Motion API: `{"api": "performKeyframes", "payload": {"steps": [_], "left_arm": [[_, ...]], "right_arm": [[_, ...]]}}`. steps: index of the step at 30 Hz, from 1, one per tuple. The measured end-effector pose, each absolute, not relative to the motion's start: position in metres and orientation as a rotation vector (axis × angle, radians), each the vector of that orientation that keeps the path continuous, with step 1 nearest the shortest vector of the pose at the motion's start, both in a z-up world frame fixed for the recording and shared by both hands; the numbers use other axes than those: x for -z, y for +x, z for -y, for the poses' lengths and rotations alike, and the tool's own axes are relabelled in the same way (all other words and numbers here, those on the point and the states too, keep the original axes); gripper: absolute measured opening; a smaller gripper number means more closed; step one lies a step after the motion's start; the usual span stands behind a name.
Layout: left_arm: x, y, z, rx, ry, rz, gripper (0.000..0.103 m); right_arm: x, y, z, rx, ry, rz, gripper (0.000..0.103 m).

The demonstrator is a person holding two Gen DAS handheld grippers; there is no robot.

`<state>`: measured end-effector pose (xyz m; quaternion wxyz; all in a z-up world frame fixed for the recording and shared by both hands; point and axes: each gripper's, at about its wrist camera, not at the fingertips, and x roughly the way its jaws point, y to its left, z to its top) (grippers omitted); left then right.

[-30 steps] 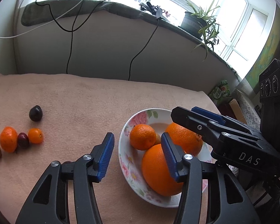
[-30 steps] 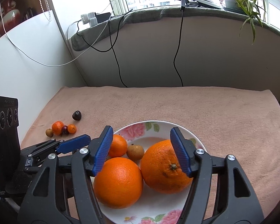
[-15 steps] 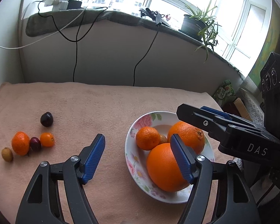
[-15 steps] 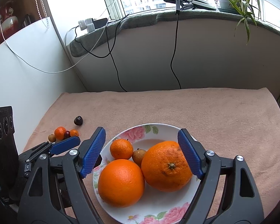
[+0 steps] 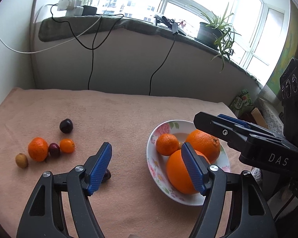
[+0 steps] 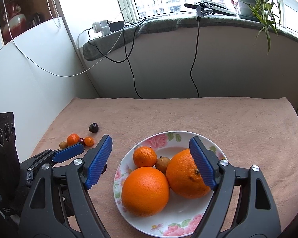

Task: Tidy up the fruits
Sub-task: 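Withdraw the open right gripper from the plate, then close the right gripper on a dark plum while the left gripper closes on a brown fruit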

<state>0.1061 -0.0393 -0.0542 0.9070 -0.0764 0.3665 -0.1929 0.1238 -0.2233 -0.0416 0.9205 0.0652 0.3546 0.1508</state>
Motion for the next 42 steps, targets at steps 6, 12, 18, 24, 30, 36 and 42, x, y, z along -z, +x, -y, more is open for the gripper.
{"api": "performKeyframes", "payload": {"steps": [6,12,18,24,30,36,42], "left_arm": [[0.054,0.099,0.024,0.373,-0.172,-0.748,0.072],[0.057,0.092,0.000,0.329,-0.180,-0.745,0.072],[0.064,0.083,-0.035,0.262,-0.190,-0.749,0.072],[0.076,0.074,-0.073,0.194,-0.218,-0.764,0.072],[0.085,0.068,-0.106,0.140,-0.243,-0.777,0.072],[0.093,0.072,-0.124,0.125,-0.247,-0.790,0.072],[0.100,0.079,-0.130,0.154,-0.264,-0.806,0.053]], "right_arm": [[0.040,0.118,0.208,-0.342,0.129,-0.727,0.083],[0.039,0.113,0.189,-0.381,0.112,-0.727,0.083],[0.040,0.108,0.168,-0.422,0.093,-0.731,0.083],[0.045,0.106,0.141,-0.471,0.058,-0.749,0.083],[0.053,0.103,0.117,-0.508,0.015,-0.766,0.083],[0.066,0.104,0.093,-0.561,-0.085,-0.806,0.082],[0.089,0.107,0.069,-0.605,-0.269,-0.901,0.044]]}}
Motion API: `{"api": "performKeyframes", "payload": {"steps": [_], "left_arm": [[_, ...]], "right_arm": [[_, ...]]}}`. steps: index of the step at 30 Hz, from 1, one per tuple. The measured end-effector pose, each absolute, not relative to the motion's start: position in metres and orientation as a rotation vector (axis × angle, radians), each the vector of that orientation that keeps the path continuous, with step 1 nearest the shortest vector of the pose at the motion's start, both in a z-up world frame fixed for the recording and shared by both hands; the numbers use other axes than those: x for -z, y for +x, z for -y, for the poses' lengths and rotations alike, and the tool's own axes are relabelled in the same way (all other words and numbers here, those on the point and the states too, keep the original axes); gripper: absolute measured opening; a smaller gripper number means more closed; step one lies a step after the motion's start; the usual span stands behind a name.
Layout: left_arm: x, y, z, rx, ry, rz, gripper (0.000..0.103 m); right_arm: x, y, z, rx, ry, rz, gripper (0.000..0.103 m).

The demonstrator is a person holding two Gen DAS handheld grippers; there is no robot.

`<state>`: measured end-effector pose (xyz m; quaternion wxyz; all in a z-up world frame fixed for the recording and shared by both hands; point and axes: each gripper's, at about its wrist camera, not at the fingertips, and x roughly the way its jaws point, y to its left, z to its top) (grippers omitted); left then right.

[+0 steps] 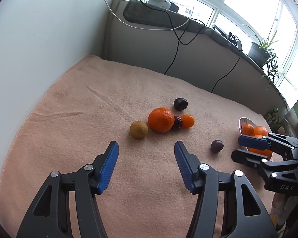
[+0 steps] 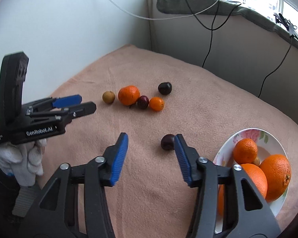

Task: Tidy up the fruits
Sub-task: 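Close the right gripper on a dark plum while the left gripper closes on a brown fruit, then lift and carry the plum in the right gripper while the left carries the brown fruit to the plate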

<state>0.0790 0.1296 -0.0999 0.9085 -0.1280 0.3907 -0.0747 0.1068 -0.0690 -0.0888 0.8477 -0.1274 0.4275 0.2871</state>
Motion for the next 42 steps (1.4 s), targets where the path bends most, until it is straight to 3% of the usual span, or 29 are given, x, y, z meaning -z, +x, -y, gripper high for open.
{"api": "performKeyframes", "payload": {"steps": [3,26,29,36,42], "left_arm": [[0.104,0.085,-0.129,0.160,-0.256,-0.813,0.046],[0.122,0.123,-0.129,0.134,-0.224,-0.882,0.040],[0.124,0.128,-0.127,0.127,-0.217,-0.891,0.035],[0.127,0.132,-0.124,0.116,-0.198,-0.902,0.023],[0.127,0.133,-0.123,0.111,-0.205,-0.893,0.023]], "right_arm": [[0.099,0.113,0.066,-0.607,-0.312,-0.945,0.034],[0.120,0.139,0.055,-0.537,-0.466,-0.995,0.033],[0.122,0.141,0.057,-0.521,-0.478,-0.996,0.027],[0.122,0.141,0.058,-0.518,-0.469,-0.990,0.026],[0.118,0.138,0.061,-0.527,-0.432,-0.980,0.026]]}}
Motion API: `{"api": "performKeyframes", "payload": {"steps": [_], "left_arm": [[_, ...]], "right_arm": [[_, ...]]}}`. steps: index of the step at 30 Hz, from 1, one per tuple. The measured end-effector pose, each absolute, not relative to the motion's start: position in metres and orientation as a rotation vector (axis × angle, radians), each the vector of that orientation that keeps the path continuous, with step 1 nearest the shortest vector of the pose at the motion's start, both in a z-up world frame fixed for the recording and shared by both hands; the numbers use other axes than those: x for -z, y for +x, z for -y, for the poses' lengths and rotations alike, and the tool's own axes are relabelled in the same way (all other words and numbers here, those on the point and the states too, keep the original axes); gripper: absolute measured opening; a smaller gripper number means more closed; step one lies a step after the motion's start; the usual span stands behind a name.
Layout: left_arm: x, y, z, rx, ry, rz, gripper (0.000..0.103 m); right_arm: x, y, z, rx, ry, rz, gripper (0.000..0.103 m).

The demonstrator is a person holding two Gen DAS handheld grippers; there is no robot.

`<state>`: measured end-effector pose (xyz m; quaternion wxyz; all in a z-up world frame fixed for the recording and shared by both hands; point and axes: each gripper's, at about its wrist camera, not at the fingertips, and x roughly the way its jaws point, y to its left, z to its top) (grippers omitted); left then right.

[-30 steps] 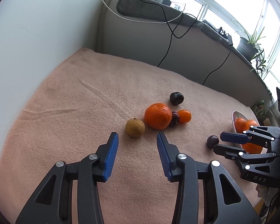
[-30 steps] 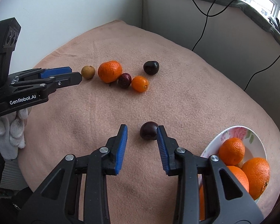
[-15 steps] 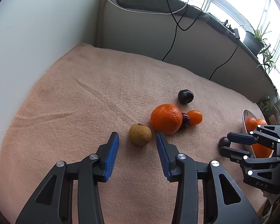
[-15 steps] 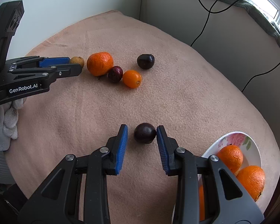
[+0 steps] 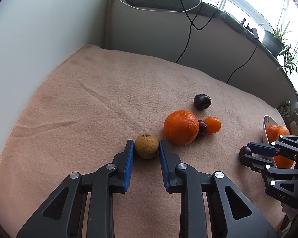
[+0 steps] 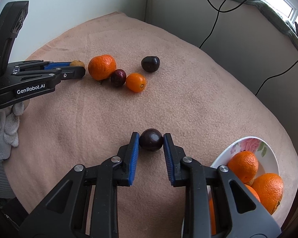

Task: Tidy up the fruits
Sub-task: 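Lift and carry the plum in the right gripper while the left carries the brown fruit to the plate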

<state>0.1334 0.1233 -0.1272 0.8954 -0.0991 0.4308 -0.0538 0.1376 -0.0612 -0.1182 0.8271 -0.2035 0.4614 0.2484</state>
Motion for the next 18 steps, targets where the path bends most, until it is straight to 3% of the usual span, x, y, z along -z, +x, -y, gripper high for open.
{"api": "performKeyframes", "payload": {"steps": [18], "left_arm": [[0.102,0.093,-0.110,0.153,-0.225,-0.830,0.023]], "right_arm": [[0.088,0.109,0.071,-0.560,-0.312,-0.902,0.025]]}}
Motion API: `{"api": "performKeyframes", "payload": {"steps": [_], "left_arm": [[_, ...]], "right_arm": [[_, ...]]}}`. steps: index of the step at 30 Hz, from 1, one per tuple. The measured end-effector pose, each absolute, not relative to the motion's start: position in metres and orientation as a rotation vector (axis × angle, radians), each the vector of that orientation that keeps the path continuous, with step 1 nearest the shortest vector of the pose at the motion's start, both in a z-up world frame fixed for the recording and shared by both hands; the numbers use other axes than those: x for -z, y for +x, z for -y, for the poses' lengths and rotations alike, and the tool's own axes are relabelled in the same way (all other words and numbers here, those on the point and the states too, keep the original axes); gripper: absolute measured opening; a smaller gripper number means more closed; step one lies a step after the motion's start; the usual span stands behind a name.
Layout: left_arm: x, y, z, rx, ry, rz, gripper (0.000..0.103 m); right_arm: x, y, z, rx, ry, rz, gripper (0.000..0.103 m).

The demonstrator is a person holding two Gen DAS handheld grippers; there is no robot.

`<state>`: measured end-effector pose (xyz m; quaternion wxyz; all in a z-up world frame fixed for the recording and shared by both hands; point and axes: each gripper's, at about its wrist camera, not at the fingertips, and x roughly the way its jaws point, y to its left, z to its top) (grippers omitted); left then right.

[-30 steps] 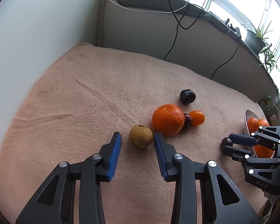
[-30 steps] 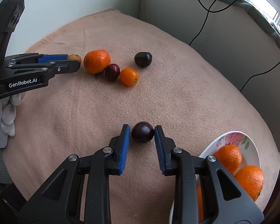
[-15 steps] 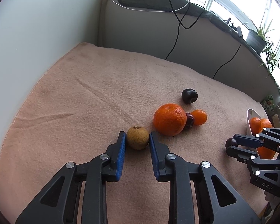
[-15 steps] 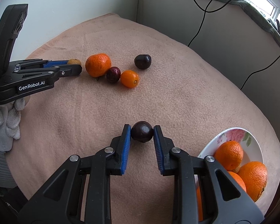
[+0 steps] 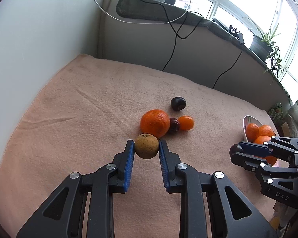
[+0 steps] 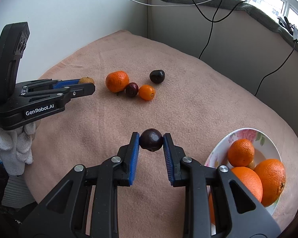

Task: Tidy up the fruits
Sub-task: 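Lift and carry the plum in the right gripper while the left carries the brown fruit to the plate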

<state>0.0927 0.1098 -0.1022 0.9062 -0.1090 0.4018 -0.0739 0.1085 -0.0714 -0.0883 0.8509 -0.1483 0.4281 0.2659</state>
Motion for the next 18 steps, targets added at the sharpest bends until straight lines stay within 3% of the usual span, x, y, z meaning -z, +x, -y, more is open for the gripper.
{"api": "performKeyframes", "payload": {"steps": [18], "left_arm": [[0.072,0.063,-0.062,0.267,-0.218,-0.779,0.023]], "right_arm": [[0.057,0.067,0.117,-0.556,-0.181,-0.807,0.025]]}}
